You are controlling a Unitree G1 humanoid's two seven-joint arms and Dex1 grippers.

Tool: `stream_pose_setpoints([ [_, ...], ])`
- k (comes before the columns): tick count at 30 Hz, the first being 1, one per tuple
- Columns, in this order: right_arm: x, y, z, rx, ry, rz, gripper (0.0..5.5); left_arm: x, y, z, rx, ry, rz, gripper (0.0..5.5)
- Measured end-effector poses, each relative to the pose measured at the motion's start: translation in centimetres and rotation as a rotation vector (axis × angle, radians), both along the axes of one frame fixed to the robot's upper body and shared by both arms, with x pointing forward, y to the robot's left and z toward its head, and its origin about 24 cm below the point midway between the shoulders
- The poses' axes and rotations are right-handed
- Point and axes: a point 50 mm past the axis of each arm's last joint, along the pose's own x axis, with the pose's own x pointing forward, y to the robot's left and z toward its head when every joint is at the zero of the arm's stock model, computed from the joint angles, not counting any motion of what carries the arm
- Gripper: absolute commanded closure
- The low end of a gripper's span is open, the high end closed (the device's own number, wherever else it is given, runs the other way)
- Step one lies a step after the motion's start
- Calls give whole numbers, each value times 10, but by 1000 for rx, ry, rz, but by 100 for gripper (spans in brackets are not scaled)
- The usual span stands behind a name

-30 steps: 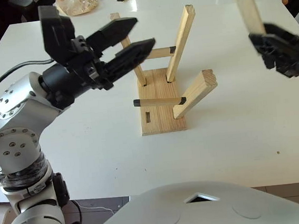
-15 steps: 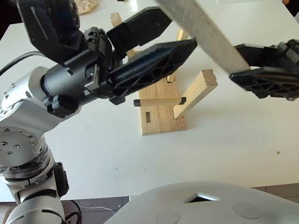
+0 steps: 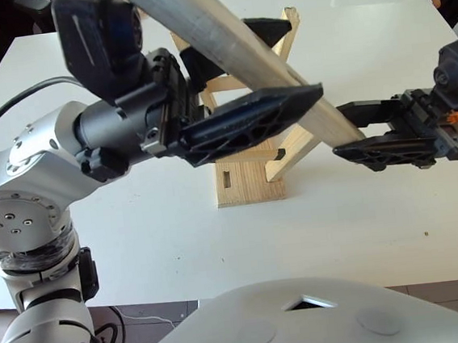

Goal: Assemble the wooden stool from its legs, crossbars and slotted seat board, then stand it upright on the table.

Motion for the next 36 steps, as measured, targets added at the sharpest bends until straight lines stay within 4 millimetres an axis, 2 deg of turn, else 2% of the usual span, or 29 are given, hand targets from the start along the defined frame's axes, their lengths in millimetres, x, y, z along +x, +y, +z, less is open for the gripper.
stream_pose_setpoints([
  [12, 3, -1, -4, -70, -77, 11, 345, 2, 3, -14, 84, -16, 9, 343],
  [19, 4, 1, -6, -102, -101, 17, 345, 3, 5, -19, 102, -25, 8, 347],
  [20, 4, 1, -7, -106, -103, 17, 309, 3, 5, -20, 103, -26, 7, 347],
  [24, 4, 0, -5, -97, -105, 19, 255, 2, 5, -22, 108, -22, -3, 347],
  [26, 4, 0, -4, -92, -108, 9, 250, 2, 6, -21, 97, -18, -7, 347],
  [29, 8, -3, 0, -46, -108, -26, 250, 4, 14, -11, 28, -14, 22, 347],
  [34, 16, -22, 11, 59, -93, -148, 250, -1, 42, 36, -88, -84, 99, 347],
  [36, 18, -33, 10, 69, -83, -228, 250, -4, 56, 49, -68, -117, 134, 347],
])
